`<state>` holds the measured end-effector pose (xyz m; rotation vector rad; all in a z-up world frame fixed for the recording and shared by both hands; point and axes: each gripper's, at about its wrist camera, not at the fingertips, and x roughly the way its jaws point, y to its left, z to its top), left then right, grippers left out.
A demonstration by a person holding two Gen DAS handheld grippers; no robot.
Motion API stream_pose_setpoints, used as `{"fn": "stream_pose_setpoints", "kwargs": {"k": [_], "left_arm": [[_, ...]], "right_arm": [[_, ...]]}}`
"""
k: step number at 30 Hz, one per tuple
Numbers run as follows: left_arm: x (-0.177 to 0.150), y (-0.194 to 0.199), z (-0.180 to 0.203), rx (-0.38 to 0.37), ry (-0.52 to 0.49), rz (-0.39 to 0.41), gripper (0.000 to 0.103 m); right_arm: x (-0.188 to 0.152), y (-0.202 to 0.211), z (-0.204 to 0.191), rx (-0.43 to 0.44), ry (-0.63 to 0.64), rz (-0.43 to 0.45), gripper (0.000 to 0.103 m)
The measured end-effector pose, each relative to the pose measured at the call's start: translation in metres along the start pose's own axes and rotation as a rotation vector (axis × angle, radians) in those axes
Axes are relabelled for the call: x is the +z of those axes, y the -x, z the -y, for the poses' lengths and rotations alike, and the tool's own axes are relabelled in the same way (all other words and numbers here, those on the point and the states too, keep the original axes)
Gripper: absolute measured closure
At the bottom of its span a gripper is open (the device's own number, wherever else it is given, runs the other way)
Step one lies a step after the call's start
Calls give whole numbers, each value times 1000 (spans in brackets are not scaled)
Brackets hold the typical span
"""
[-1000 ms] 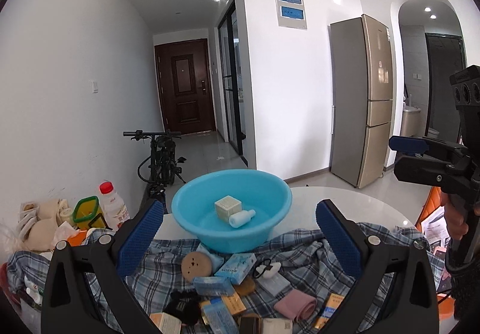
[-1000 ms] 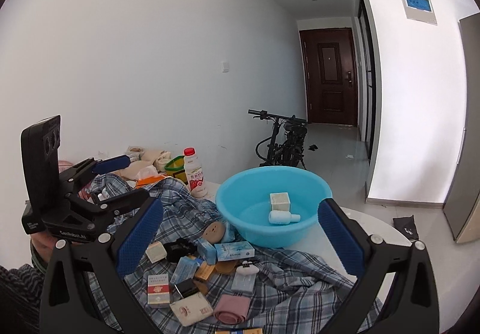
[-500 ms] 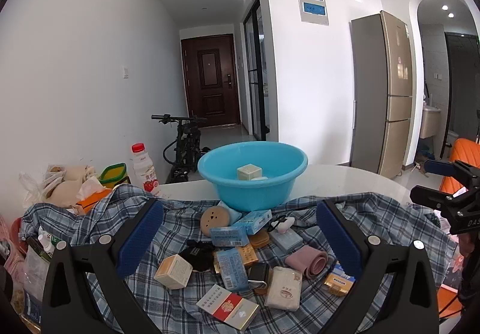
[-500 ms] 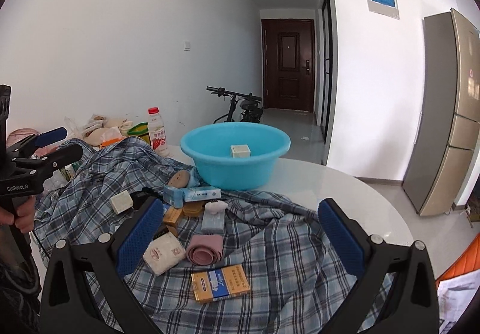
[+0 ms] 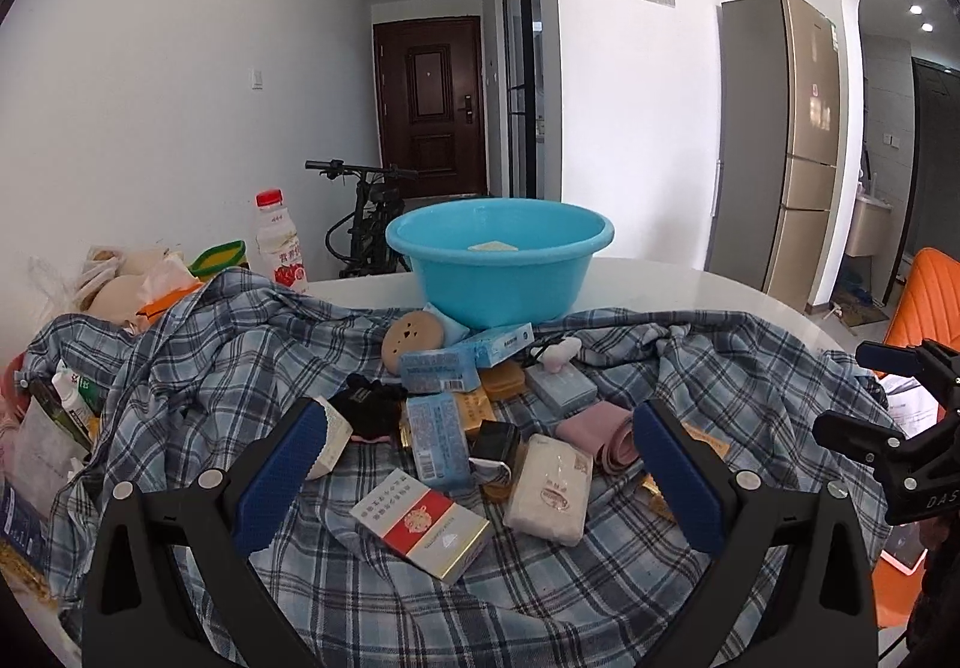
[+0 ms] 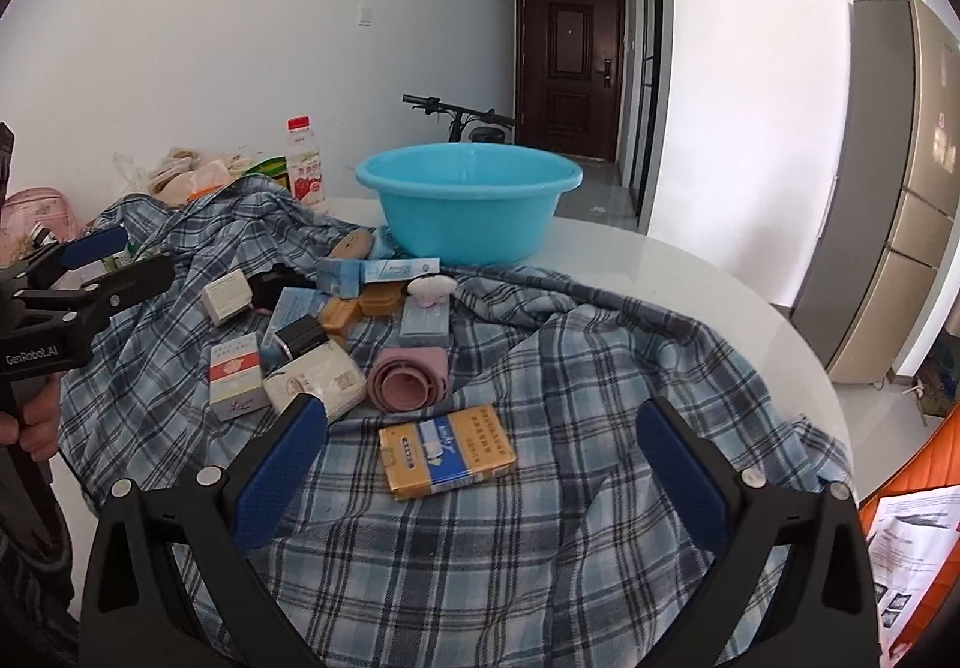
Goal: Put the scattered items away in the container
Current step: 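Move both tools over the item pile toward the packages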
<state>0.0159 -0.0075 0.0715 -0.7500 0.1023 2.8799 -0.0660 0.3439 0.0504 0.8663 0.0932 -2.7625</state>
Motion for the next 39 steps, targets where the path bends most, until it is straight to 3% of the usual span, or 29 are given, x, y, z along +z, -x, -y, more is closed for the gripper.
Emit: {"fn": "stream_pose_setpoints", "kwargs": {"k": [7, 9, 13, 16, 19, 23, 28, 30, 35, 39], "left_arm": [[-32, -17, -10, -16, 34, -144, 0], [-38, -19, -12, -7, 26, -164, 0], [-44, -29, -19, 5, 29, -196, 0], [-44, -35, -18, 0, -16, -229, 0], [-41, -32, -11, -33, -71, -214, 0], [-41, -43, 1, -79, -118, -246, 0], [-48, -68, 27, -80, -224, -286, 0], [-50, -74, 35, -76, -250, -281, 0], [-49, -91, 45, -88, -265, -296, 0], [-51, -102, 51, -111, -295, -316, 0]], "right_arm": [[-26, -31, 10, 94, -179, -125, 0], [-29, -39, 9, 95, -162, -164, 0], [-29, -41, 2, 77, -90, -161, 0], [-28, -43, 1, 105, -74, -173, 0], [-30, -46, 4, 107, -80, -182, 0], [-39, -57, 13, 114, -152, -214, 0], [-48, -73, 12, 263, -265, -281, 0], [-47, -73, 5, 262, -226, -269, 0], [-44, -71, -4, 165, -93, -217, 0], [-44, -70, -4, 204, -27, -189, 0]]}}
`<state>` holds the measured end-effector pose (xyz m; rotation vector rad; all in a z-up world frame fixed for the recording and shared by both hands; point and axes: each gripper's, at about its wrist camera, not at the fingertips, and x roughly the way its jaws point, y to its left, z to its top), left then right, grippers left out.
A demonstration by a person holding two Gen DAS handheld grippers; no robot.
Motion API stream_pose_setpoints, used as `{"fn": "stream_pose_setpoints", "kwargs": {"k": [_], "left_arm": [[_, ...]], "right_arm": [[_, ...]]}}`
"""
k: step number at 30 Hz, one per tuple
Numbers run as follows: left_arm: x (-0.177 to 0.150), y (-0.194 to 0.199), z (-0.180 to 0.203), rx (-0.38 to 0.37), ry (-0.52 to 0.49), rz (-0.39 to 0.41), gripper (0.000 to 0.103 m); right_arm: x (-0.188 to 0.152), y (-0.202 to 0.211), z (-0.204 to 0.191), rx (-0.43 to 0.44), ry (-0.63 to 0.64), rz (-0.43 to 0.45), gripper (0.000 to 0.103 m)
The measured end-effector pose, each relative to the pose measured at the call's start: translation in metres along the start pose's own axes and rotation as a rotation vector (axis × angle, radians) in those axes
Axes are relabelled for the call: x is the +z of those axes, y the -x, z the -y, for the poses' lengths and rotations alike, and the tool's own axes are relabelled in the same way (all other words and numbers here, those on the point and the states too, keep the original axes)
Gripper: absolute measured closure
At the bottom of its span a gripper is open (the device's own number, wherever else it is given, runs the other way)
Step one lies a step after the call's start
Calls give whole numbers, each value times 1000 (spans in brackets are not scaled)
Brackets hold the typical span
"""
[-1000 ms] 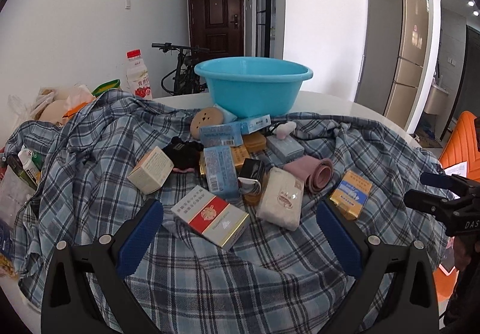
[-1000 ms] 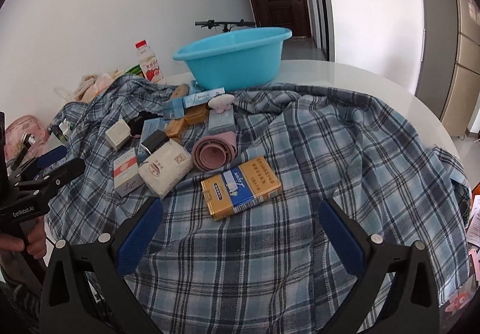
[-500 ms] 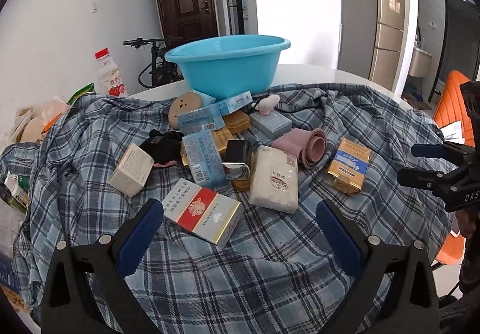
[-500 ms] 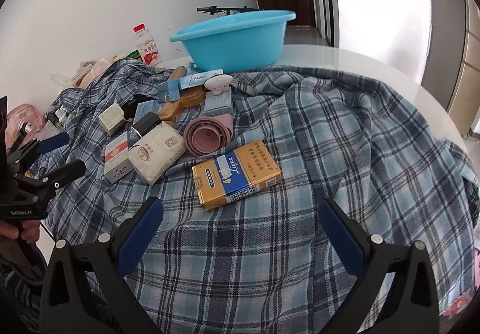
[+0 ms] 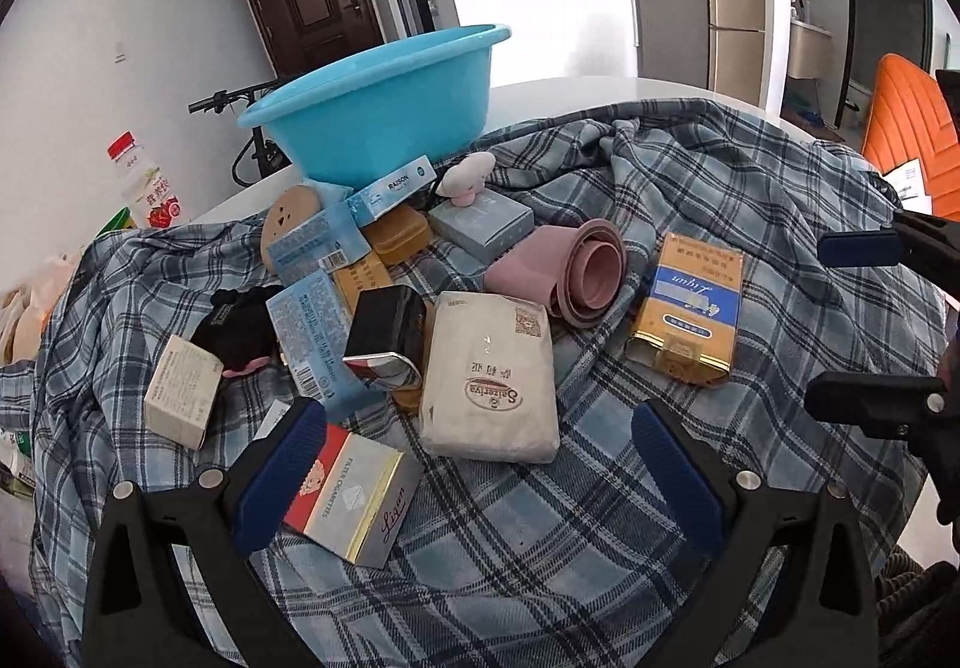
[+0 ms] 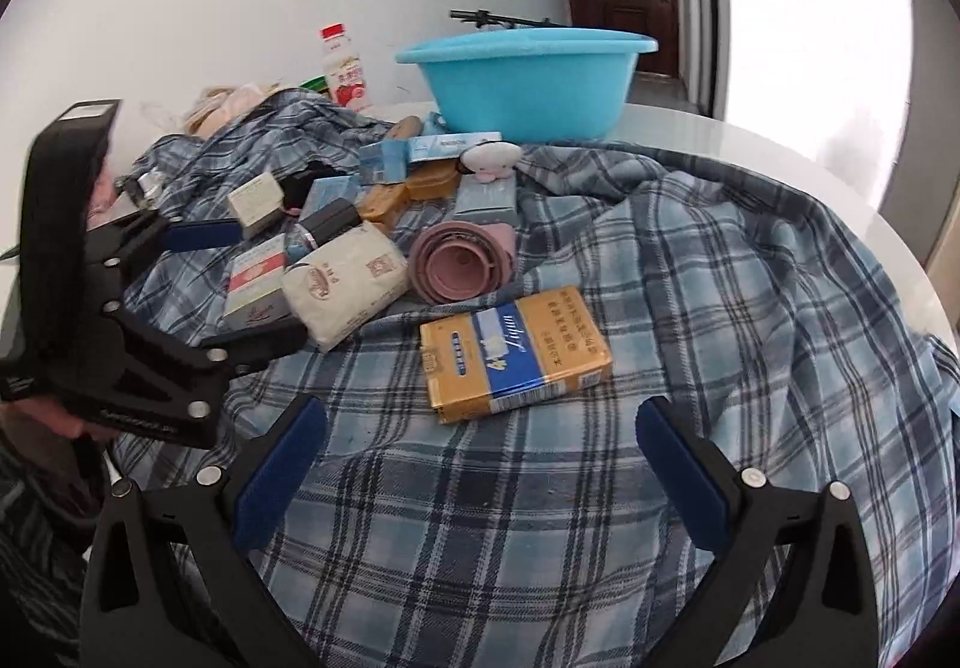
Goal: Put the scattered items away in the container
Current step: 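Move both tools over the item pile toward the packages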
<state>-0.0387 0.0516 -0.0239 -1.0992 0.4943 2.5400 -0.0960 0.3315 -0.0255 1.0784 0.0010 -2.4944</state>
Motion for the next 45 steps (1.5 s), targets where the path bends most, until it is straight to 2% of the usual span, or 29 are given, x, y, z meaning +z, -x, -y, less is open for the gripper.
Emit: {"fn": "stream_pose_setpoints", "kwargs": {"k": [2, 8, 12, 17, 20, 24, 27, 28, 30, 32, 37, 38, 39, 40, 42, 45], "left_arm": [[1, -7, 3, 9, -24, -11, 0], [6, -29, 1, 54, -58, -11, 2], [7, -42, 1, -9, -66, -59, 4], [6, -57, 0, -2, -46, -123, 5], [6, -54, -6, -18, -20, -114, 18], [0, -49, -19, -23, 57, -128, 21], [-8, -38, -21, -21, 38, -125, 34], [-9, -32, -22, -32, 34, -121, 35], [-13, -20, -24, -54, 29, -108, 48], [-16, -11, -27, -57, 30, -104, 51], [-23, -5, -31, -42, 56, -101, 47], [-21, -6, -31, -48, 71, -96, 37], [-19, -7, -30, -54, 84, -90, 21], [-16, -8, -29, -60, 94, -77, 17], [-10, -9, -26, -73, 97, -43, 16], [0, -16, -20, -54, 76, -33, 16]], "right_arm": [[1, -2, 4, 28, -3, -10, 0], [6, -7, 14, 5, 6, -16, 0], [5, -11, 18, 23, -3, -27, 0], [4, -14, 22, 34, -28, -31, 0], [3, -15, 22, 32, -39, -36, 0], [4, -15, 22, 27, -40, -48, 0], [4, -11, 21, 21, -27, -43, 0], [4, -11, 21, 19, -22, -45, 0], [5, -11, 20, 11, -12, -51, 0], [5, -13, 19, 6, -3, -60, 0], [6, -17, 14, 28, 10, -70, 0], [7, -18, 12, 34, 8, -71, 0], [7, -19, 11, 37, 7, -72, 0], [7, -20, 9, 39, 7, -73, 0], [8, -20, 6, 39, 10, -72, 0], [6, -15, 5, 30, 10, -66, 0]]}}
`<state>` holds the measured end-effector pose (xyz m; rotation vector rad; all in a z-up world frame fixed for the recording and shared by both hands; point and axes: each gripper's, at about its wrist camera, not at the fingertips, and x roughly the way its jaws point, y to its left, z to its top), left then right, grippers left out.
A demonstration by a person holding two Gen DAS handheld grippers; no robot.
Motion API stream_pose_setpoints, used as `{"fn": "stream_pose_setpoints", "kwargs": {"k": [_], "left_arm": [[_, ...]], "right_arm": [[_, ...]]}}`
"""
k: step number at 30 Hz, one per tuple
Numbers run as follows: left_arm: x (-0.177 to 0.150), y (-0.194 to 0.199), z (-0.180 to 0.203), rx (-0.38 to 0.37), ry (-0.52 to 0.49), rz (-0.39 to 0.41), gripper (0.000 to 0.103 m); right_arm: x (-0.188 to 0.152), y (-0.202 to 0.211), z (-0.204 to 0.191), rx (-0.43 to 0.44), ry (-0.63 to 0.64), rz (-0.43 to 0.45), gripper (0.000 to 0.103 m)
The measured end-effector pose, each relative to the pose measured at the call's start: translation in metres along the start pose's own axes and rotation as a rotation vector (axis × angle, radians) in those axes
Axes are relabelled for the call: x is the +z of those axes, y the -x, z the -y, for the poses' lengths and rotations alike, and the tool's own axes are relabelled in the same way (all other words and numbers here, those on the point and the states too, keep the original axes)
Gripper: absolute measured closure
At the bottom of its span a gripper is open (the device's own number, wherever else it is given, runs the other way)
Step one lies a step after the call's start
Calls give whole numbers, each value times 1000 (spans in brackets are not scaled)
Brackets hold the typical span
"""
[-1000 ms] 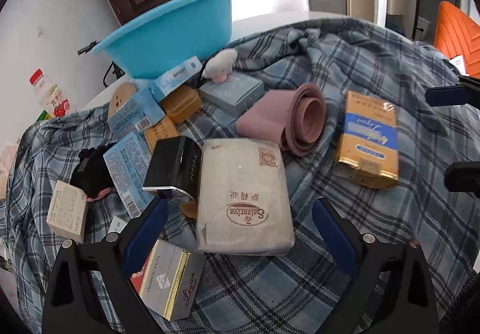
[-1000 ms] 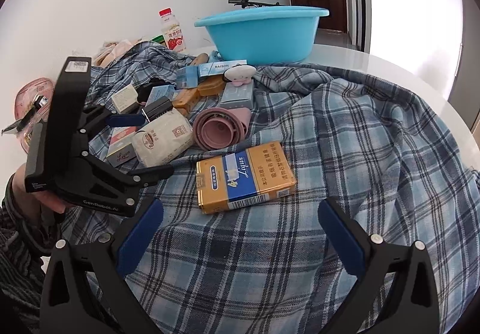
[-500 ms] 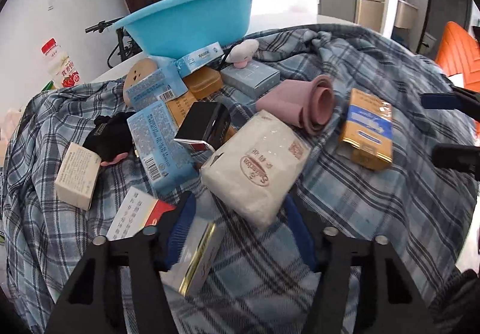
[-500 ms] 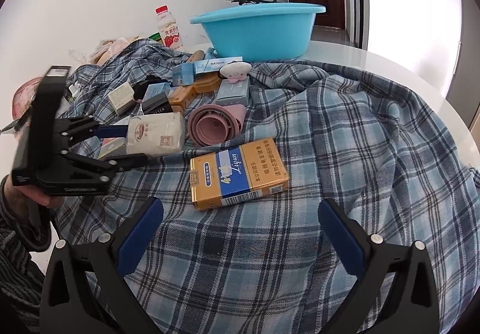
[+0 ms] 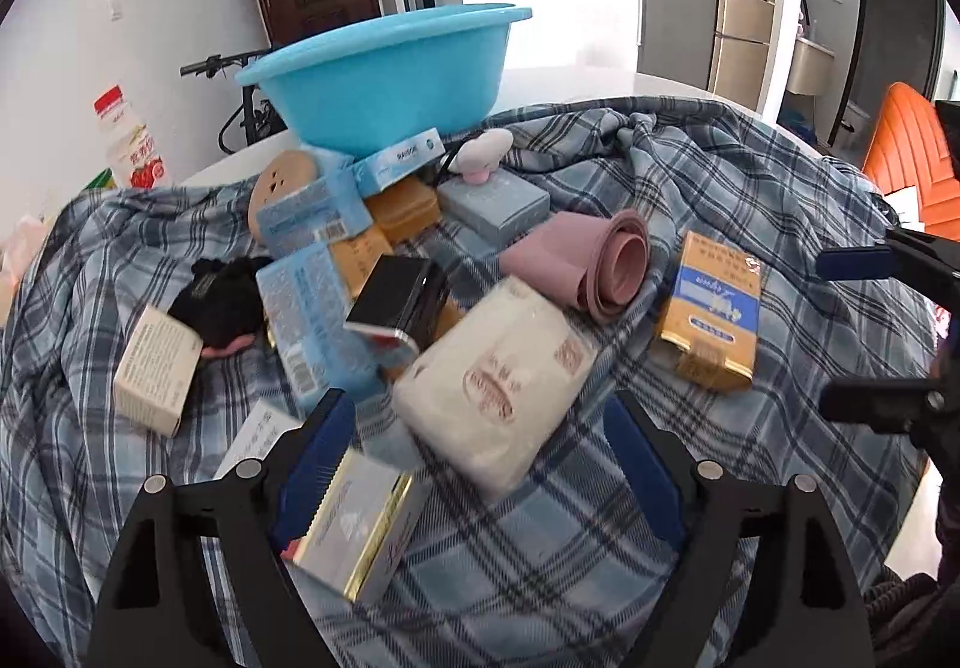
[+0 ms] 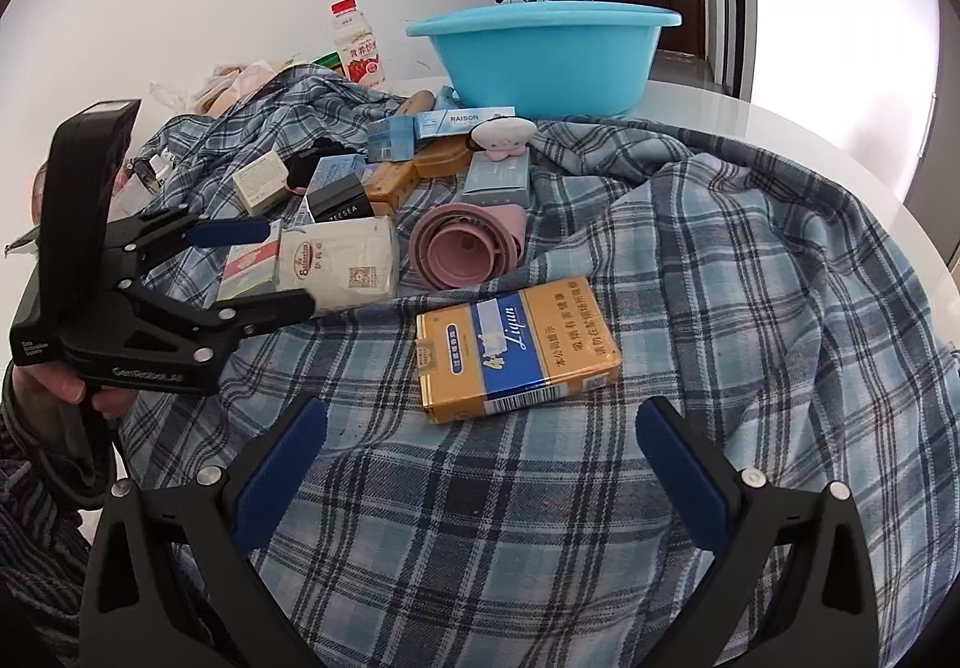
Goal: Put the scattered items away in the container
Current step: 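Move both tools over the item pile toward the packages, then close the left tool on the white tissue pack while the right tool grasps the gold Liqun box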
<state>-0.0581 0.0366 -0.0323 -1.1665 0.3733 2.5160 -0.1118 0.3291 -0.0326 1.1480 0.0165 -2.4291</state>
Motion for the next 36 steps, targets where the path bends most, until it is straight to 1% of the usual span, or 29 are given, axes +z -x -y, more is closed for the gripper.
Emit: {"fn": "stream_pose_setpoints", "kwargs": {"k": [2, 5, 6, 8, 10, 15, 17, 19, 20, 22, 23, 24, 25, 27, 29, 34, 35, 36], "left_arm": [[6, -7, 1, 3, 17, -7, 16], [13, -18, 1, -41, 56, -33, 16], [16, -21, 3, -44, 62, -38, 16], [19, -26, 7, -36, 63, -34, 16], [22, -31, 10, -12, 52, -37, 16], [28, -41, 12, 24, 48, -37, 16], [27, -43, 12, 11, 43, -38, 16], [24, -42, 11, -27, 18, -48, 17], [21, -39, 10, -40, -2, -44, 26], [14, -36, 6, -44, -32, -55, 33], [10, -33, 4, -30, -54, -54, 40], [8, -31, 1, -20, -63, -67, 42], [5, -28, -4, -24, -55, -81, 45], [1, -20, -17, -59, -14, -103, 55], [-2, -12, -24, -69, 3, -113, 58], [-12, 6, -30, -28, 8, -103, 58], [-12, 6, -29, -14, 6, -103, 54], [-12, 6, -29, -1, 0, -103, 41]], "right_arm": [[-2, 2, 4, -13, -12, 0, 0], [-5, 1, 14, -33, -52, -8, 0], [-5, 0, 17, -40, -67, -14, 0], [-7, -3, 22, -55, -88, -24, 0], [-7, -6, 24, -49, -97, -30, 0], [-5, -7, 22, -37, -72, -27, 0], [-5, -8, 23, -40, -72, -27, 0], [-5, -9, 24, -54, -78, -29, 0], [-5, -8, 24, -68, -78, -32, 0], [-5, -5, 23, -84, -69, -25, 0], [-5, -3, 22, -83, -65, -22, 0], [-5, -2, 23, -81, -64, -19, 0], [-5, -1, 23, -79, -62, -18, 0], [-5, -1, 23, -79, -59, -18, 0], [-4, -3, 22, -73, -59, -19, 0], [-3, -5, 14, -33, -47, -20, 0], [-3, -5, 12, -27, -43, -21, 0], [-3, -5, 11, -24, -40, -21, 0]]}}
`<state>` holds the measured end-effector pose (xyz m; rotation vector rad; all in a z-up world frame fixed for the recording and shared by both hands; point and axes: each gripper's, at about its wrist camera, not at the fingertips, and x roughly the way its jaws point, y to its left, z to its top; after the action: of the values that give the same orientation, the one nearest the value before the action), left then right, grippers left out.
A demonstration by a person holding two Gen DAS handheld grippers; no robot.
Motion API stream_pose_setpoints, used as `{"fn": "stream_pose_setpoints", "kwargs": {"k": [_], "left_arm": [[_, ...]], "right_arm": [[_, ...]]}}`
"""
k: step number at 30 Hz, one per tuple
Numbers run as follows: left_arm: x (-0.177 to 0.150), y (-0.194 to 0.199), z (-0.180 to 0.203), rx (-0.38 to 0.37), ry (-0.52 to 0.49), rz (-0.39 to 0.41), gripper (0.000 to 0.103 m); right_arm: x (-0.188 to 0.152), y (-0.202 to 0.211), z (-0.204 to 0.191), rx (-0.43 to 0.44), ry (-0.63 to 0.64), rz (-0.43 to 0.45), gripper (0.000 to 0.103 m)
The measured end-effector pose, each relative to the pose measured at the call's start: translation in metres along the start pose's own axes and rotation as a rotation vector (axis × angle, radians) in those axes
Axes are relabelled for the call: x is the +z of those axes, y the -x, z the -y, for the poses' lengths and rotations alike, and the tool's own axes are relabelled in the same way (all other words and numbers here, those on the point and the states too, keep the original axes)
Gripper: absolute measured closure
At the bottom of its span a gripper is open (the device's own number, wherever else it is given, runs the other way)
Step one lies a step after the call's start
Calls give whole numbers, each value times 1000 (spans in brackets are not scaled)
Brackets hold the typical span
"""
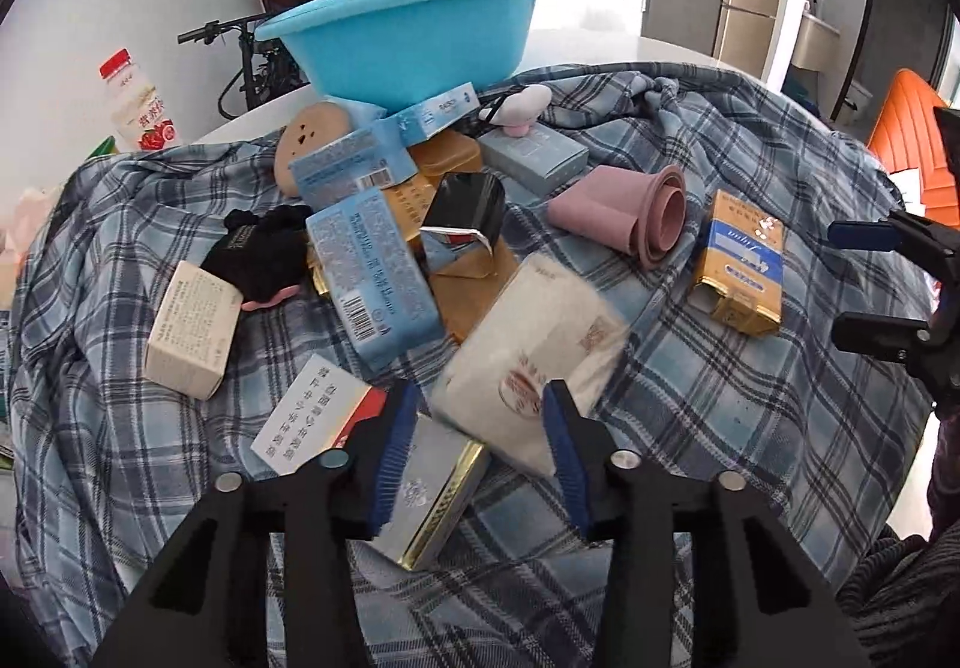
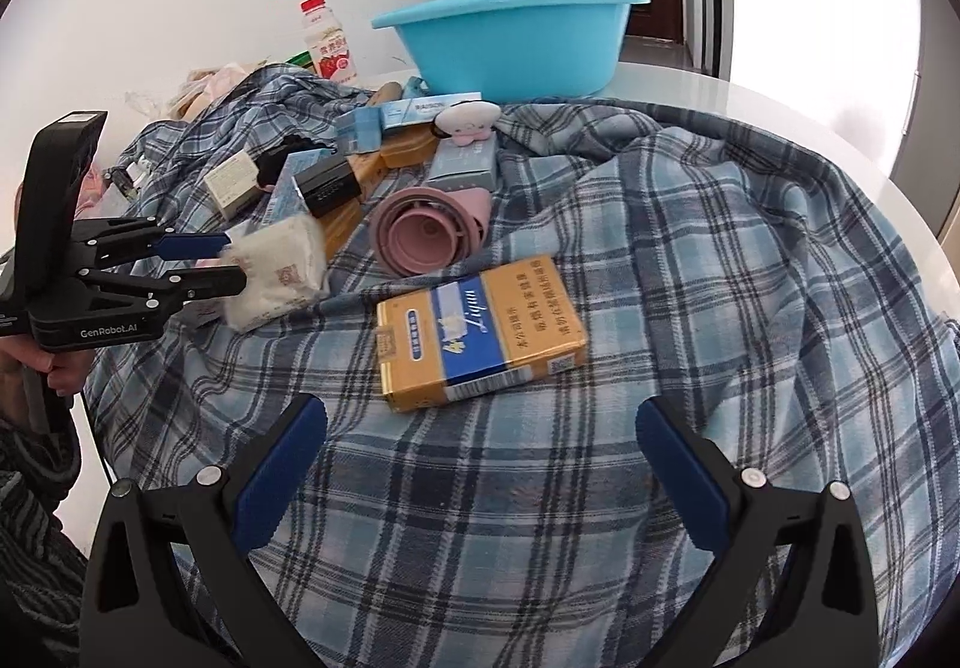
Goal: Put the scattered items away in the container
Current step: 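Close the left tool on the white tissue pack while the right tool grasps the gold Liqun box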
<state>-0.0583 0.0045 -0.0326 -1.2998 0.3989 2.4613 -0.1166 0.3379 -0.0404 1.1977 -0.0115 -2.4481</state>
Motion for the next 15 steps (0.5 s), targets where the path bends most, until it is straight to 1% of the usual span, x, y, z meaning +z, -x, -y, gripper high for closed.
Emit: {"fn": "stream_pose_setpoints", "kwargs": {"k": [1, 2, 3, 4, 6, 8, 10, 12, 15], "left_arm": [[1, 0, 2, 14, -7, 14, 32], [1, 2, 4, 27, -19, 47, 23], [1, 3, 7, 35, -34, 77, 22], [2, 3, 10, 36, -52, 89, 22], [5, 1, 15, 20, -90, 90, 22], [6, -3, 22, 8, -121, 83, 21], [6, -9, 29, -1, -157, 60, 21], [5, -16, 36, 5, -185, 36, 21], [7, -25, 41, 17, -208, 21, 21]], "right_arm": [[0, 0, -1, 0, 2, -1, 0], [0, 0, -2, -2, 2, -1, 0], [-1, 1, -2, -5, 0, 0, 0], [-1, 2, -1, -9, -2, 1, 0], [-2, 4, 1, -15, -8, 3, 0], [-3, 5, 4, -18, -19, 2, 0], [-4, 4, 7, -18, -32, -3, 0], [-5, 2, 11, -18, -47, -9, 0], [-6, -2, 16, -12, -67, -20, 0]]}}
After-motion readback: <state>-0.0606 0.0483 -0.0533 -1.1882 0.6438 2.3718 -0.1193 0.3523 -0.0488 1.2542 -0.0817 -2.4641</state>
